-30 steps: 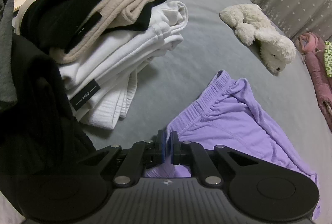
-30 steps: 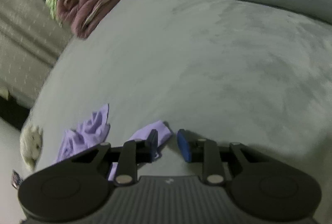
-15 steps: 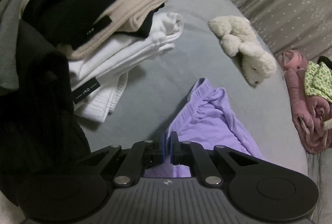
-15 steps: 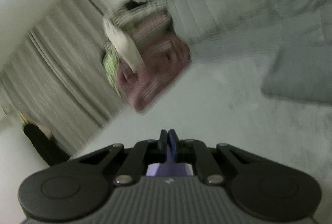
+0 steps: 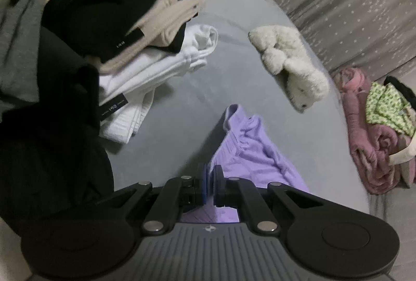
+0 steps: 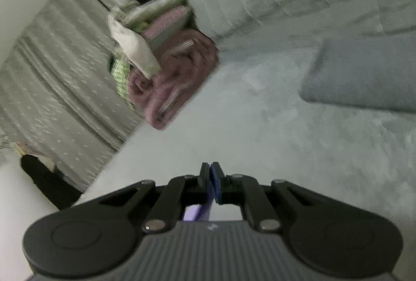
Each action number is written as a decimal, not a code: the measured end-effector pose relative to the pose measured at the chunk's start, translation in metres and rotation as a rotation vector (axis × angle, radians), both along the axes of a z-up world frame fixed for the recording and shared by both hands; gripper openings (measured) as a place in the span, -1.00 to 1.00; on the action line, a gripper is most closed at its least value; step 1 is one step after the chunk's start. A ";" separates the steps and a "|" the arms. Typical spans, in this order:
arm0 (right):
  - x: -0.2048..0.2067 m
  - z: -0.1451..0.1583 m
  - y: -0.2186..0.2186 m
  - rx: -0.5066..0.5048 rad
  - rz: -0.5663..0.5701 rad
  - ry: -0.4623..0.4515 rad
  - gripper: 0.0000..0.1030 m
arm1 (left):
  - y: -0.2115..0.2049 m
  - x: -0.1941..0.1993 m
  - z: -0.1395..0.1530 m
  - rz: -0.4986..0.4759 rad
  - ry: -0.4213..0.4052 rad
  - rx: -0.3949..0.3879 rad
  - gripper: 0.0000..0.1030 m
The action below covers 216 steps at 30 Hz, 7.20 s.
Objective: Fold clothes
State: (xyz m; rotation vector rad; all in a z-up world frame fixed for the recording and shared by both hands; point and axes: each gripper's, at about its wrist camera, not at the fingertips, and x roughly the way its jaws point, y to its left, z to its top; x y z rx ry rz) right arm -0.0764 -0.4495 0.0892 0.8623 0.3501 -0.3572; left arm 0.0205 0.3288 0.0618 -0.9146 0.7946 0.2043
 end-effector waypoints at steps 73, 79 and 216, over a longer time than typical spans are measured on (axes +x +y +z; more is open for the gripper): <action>0.102 -0.028 0.090 -0.264 0.410 0.385 -0.27 | -0.060 0.055 -0.010 -0.066 0.053 0.359 -0.24; 0.128 -0.034 0.088 -0.254 0.430 0.383 -0.26 | -0.055 0.075 -0.014 -0.031 0.043 0.402 -0.15; 0.283 -0.038 0.103 -0.690 0.362 0.483 0.26 | -0.049 0.120 -0.029 -0.051 0.073 0.608 0.20</action>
